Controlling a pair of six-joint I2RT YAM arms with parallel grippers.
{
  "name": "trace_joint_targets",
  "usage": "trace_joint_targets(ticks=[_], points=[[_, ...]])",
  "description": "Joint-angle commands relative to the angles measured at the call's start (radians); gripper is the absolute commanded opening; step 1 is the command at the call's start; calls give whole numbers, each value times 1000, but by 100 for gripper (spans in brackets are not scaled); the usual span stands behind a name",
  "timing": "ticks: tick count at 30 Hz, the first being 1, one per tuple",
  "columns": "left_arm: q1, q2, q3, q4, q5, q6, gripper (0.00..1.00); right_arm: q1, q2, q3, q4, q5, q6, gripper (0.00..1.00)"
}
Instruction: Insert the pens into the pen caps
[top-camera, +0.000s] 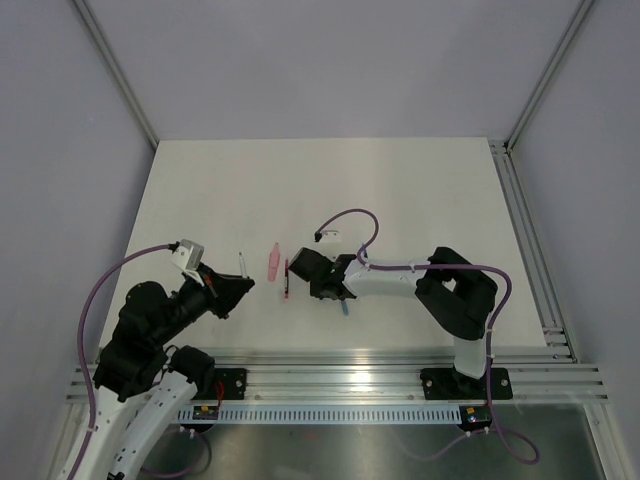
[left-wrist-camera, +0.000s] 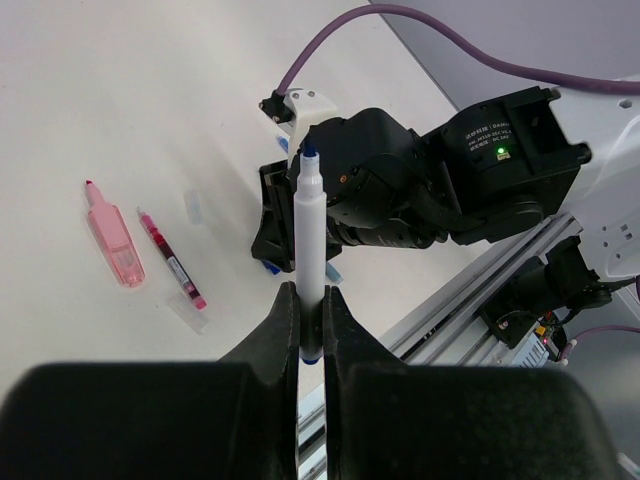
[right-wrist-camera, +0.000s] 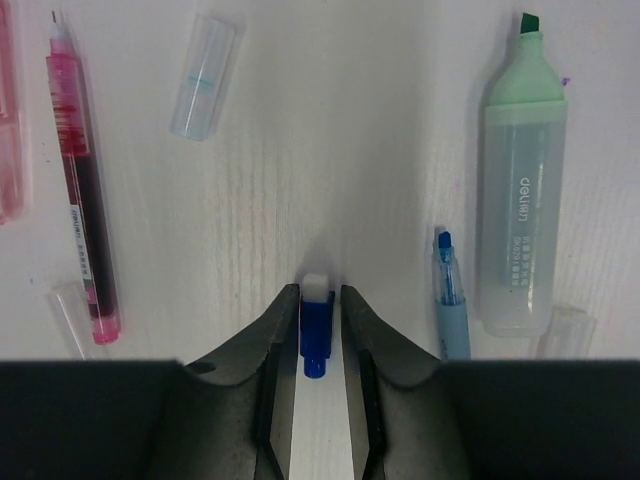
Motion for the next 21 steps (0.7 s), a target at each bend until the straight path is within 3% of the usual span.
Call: trace_joint_targets(ticks=[1,6,11,19,21], points=[[5,-9,-7,46,22,19,0,-5,11,35,-94,-18,-36,30],[5,-21,-9,46,22,17,0,-3,29,67,-141,-44,-68,35],[5,-24,-9,49,25,16,0,-3,63,109,-184,-53,-88,29],[4,-23,-12,51,31,16,0,-3,91,133,-205,-64,-90,28],[4,-21,-12,51,28,16,0,-2,89,132,-202,-67,-88,23]])
